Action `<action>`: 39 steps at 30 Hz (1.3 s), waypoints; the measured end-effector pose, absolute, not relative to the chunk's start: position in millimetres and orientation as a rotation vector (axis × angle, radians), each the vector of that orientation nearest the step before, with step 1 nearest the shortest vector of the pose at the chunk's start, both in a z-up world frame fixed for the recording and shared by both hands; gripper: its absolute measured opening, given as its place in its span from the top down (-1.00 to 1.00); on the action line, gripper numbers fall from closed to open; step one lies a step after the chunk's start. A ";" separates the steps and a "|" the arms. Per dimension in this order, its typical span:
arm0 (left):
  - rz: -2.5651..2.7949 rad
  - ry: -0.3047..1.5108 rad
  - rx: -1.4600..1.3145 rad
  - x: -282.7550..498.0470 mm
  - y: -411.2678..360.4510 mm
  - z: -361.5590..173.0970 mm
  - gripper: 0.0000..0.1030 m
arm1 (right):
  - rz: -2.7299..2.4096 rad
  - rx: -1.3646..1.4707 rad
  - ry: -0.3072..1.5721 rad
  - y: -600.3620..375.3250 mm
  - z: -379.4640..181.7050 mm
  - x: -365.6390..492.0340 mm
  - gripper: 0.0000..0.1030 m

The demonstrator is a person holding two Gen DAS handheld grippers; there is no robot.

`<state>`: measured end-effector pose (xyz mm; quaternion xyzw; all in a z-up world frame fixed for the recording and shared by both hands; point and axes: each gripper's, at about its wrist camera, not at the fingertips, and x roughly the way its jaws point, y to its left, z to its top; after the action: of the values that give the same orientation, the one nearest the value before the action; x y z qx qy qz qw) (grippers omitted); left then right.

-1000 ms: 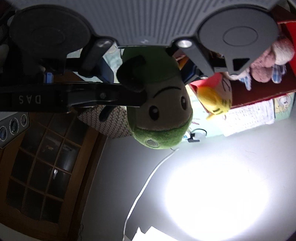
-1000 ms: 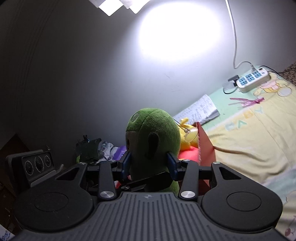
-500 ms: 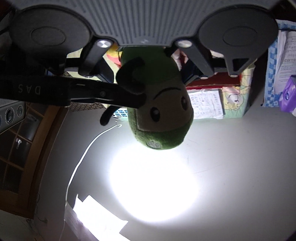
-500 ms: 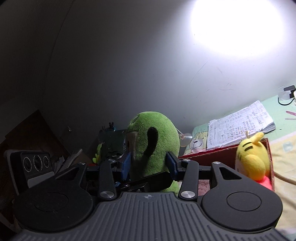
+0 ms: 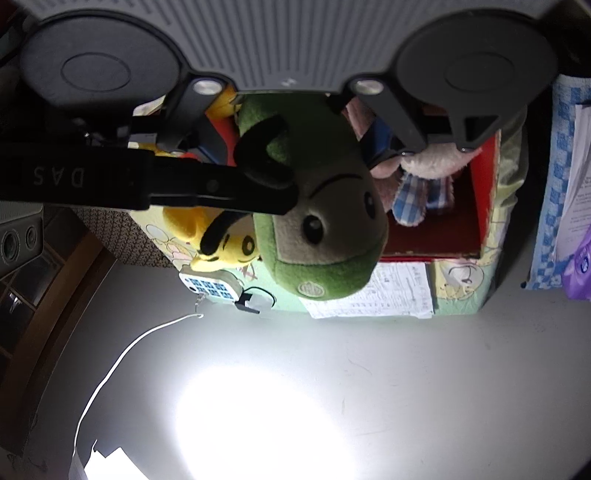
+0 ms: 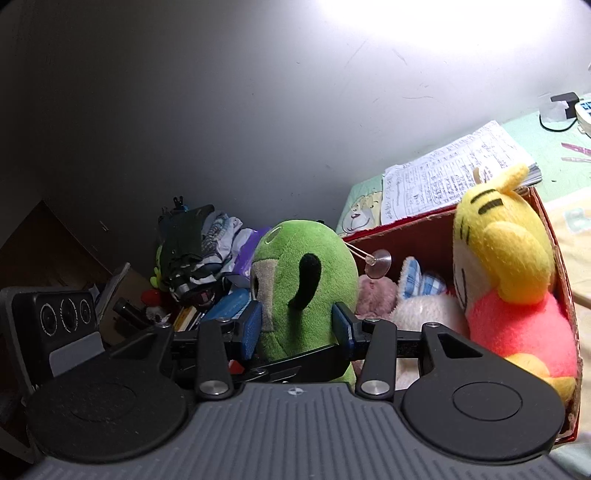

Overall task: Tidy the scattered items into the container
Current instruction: 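Lift the green plush with both grippers and carry it over the box, then lower the green plush with both grippers into the box beside the tiger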

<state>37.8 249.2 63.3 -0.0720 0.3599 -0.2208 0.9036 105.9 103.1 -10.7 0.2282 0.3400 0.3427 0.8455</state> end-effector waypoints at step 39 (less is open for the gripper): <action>-0.322 0.904 -0.066 58.9 229.9 35.7 -0.90 | 0.651 0.434 0.816 112.0 -24.9 116.6 0.11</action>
<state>59.0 229.9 35.7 -0.0319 0.4346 -0.1549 0.8866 116.6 112.0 -24.9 0.2055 0.3867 0.3085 0.8444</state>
